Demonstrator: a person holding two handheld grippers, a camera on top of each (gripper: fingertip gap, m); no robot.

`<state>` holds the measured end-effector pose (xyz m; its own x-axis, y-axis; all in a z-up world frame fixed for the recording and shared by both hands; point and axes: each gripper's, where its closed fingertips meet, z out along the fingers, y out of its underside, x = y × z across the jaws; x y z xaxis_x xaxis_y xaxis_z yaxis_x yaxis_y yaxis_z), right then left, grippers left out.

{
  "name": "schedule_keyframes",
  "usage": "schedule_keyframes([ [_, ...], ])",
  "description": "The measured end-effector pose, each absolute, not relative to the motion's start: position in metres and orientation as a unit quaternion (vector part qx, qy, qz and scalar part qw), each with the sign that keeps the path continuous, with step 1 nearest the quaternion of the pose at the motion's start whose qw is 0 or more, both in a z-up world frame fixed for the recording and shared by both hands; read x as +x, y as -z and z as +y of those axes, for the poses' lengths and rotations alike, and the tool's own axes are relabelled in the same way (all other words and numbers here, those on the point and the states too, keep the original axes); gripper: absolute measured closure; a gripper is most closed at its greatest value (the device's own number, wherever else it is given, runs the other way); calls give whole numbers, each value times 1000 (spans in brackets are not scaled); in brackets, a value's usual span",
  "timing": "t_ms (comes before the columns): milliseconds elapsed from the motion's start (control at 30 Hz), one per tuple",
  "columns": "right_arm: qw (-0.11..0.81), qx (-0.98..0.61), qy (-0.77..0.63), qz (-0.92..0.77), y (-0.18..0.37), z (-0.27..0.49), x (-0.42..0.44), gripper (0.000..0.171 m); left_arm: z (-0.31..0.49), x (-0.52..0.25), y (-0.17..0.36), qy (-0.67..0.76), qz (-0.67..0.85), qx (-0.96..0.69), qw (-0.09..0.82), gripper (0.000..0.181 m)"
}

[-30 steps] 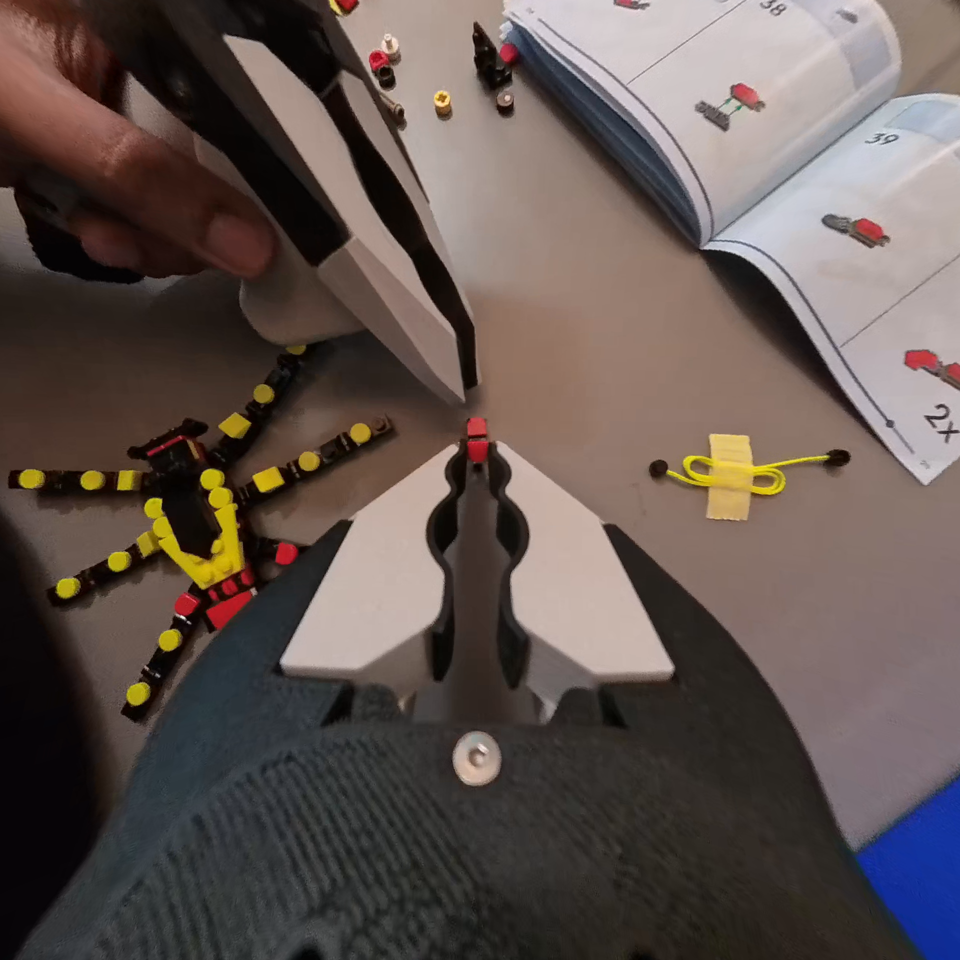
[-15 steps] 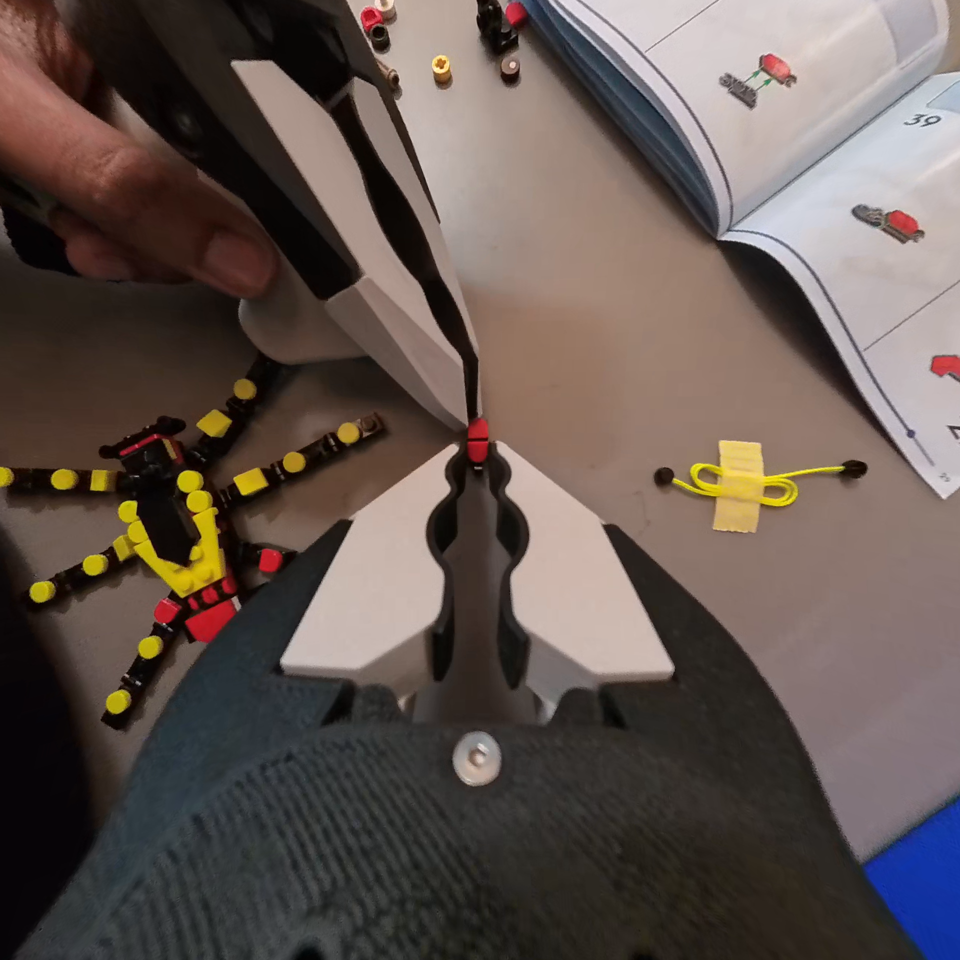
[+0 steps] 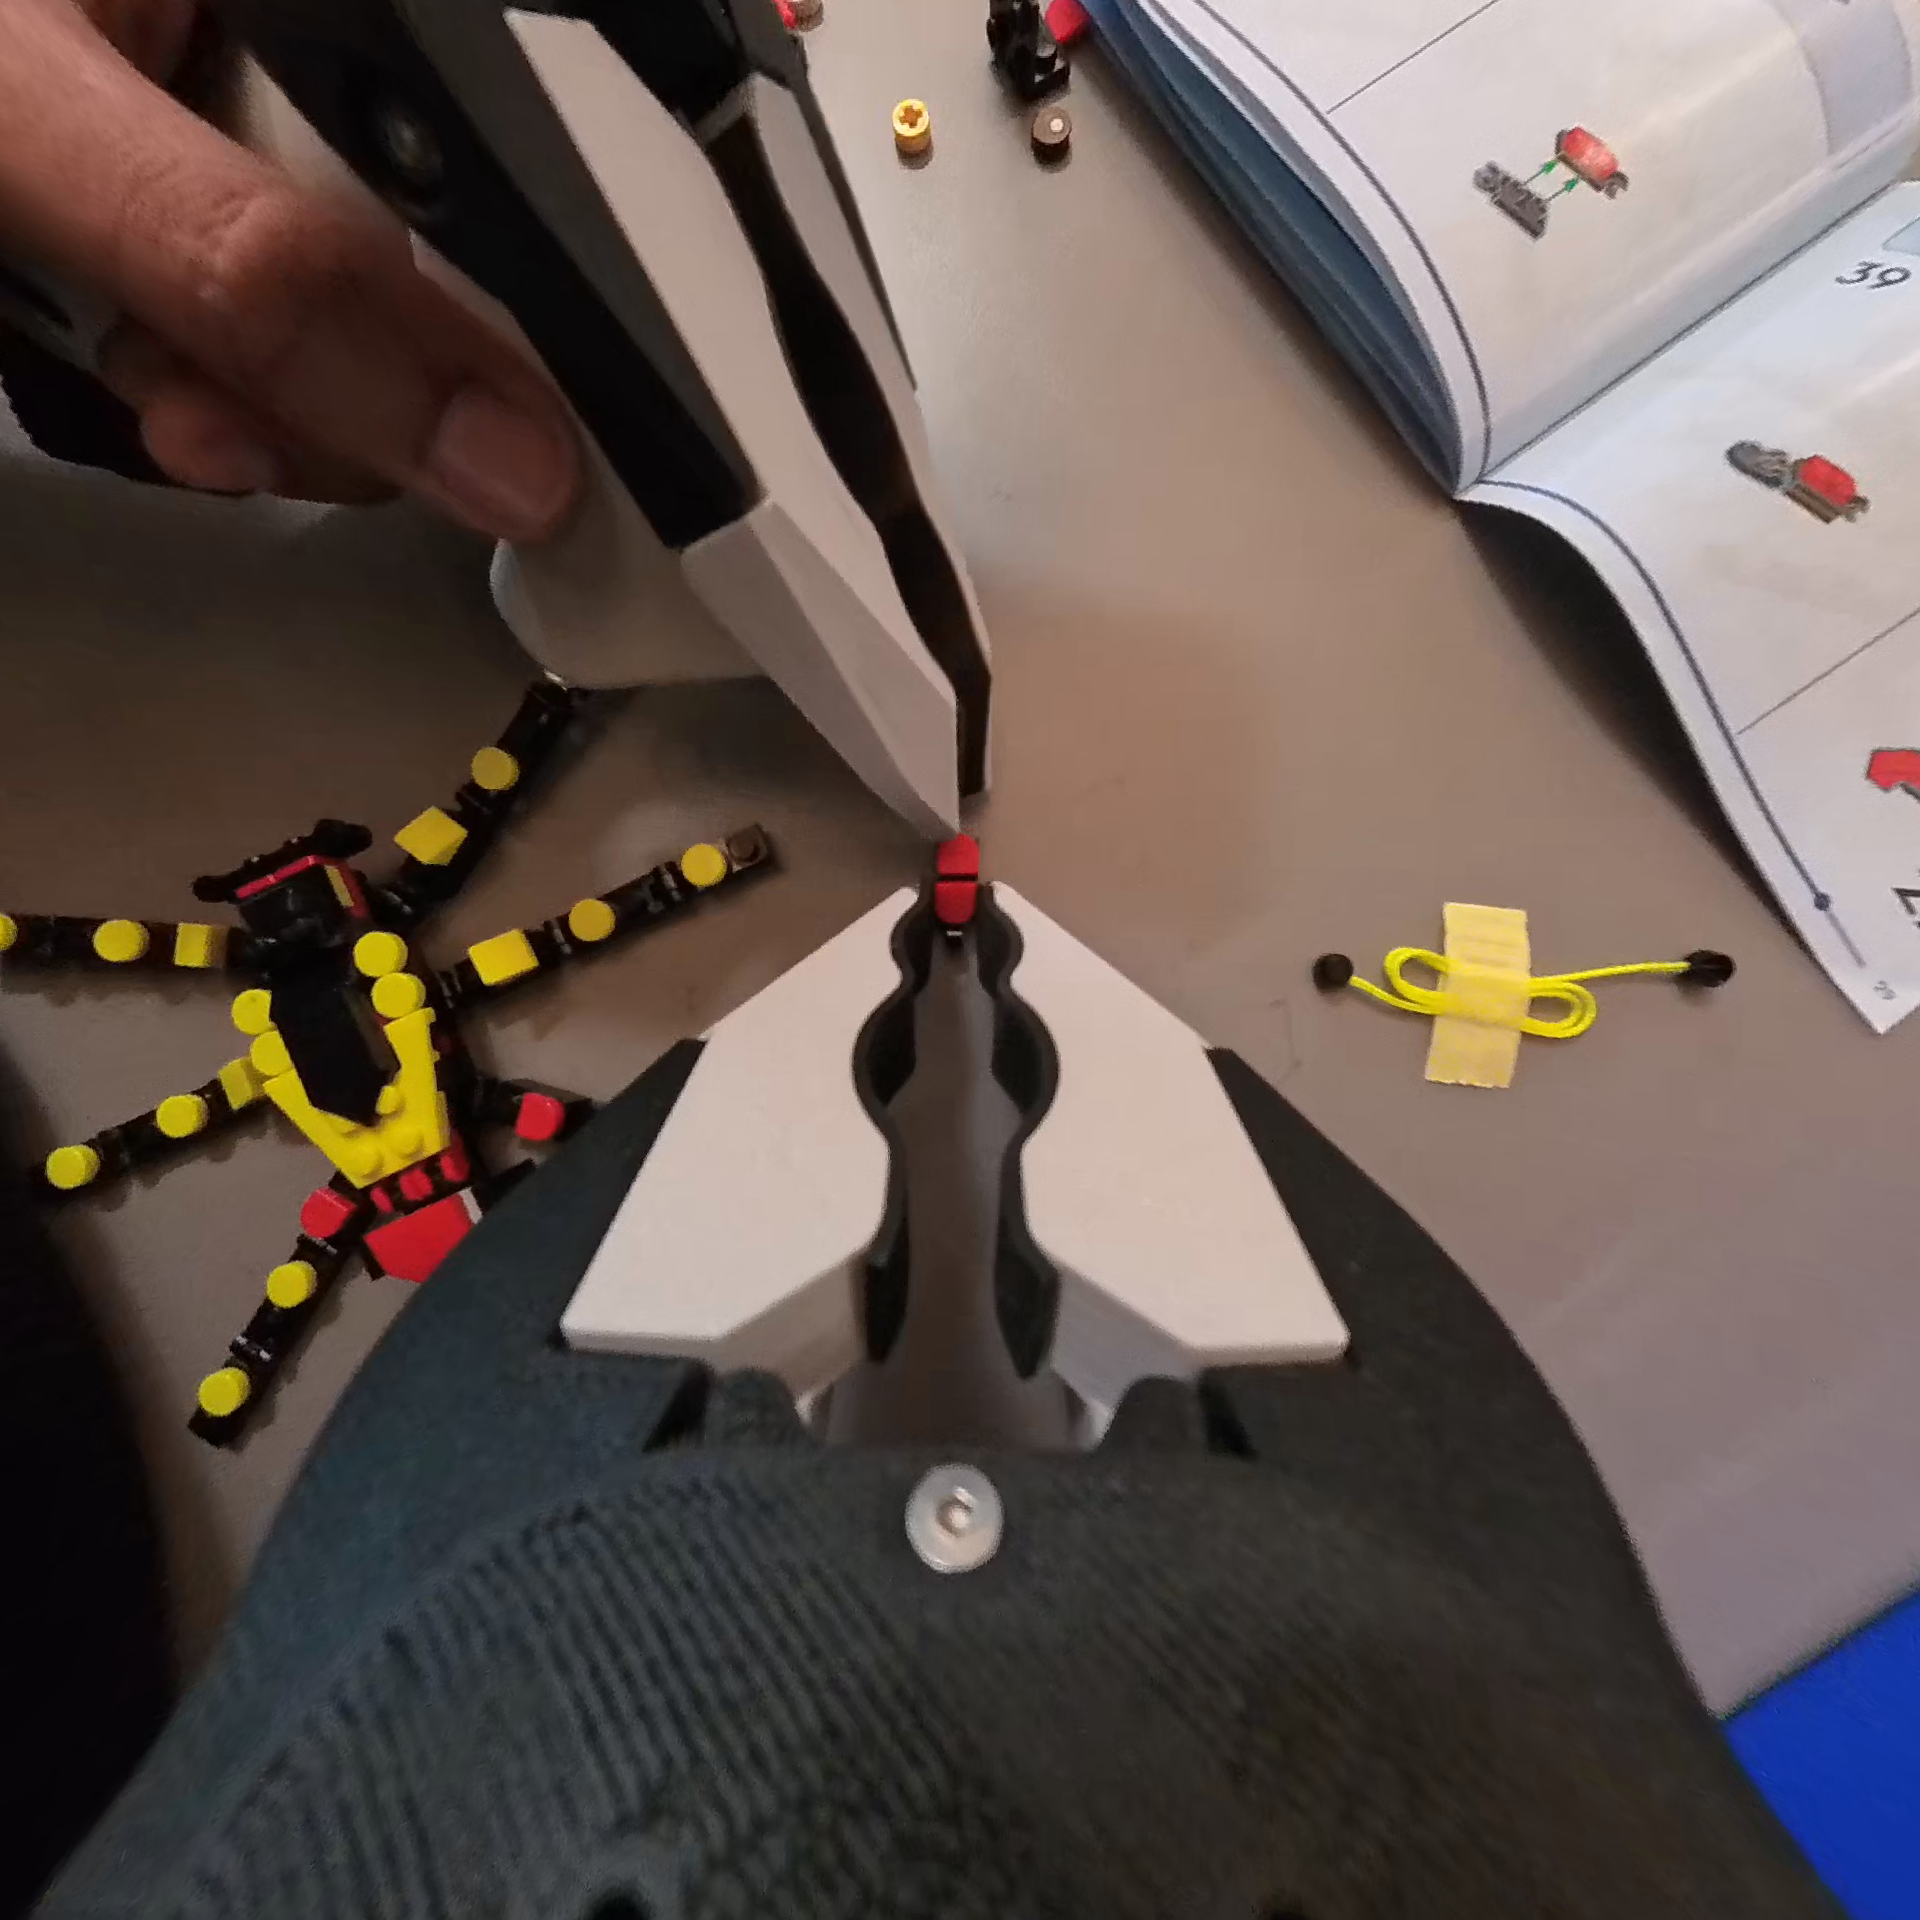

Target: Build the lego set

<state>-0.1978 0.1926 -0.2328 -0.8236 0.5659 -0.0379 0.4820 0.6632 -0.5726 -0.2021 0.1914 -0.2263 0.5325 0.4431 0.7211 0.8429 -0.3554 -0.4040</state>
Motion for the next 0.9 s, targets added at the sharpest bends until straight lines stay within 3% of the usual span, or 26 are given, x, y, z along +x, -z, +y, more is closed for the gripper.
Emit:
schedule_keyframes([
  [367, 91, -266, -290, -915, 233, 193, -198, 165, 195, -198, 228, 266, -405, -790, 375, 169],
  [467, 93, -264, -292, -914, 233, 193, -198, 153, 194, -198, 229, 265, -407, -790, 373, 172],
  [600, 87, -269, -314, -906, 227, 193, -198, 149, 193, -199, 228, 270, -411, -786, 375, 172],
  [900, 67, -287, -345, -891, 225, 204, -202, 157, 193, -199, 224, 280, -408, -781, 381, 173],
])
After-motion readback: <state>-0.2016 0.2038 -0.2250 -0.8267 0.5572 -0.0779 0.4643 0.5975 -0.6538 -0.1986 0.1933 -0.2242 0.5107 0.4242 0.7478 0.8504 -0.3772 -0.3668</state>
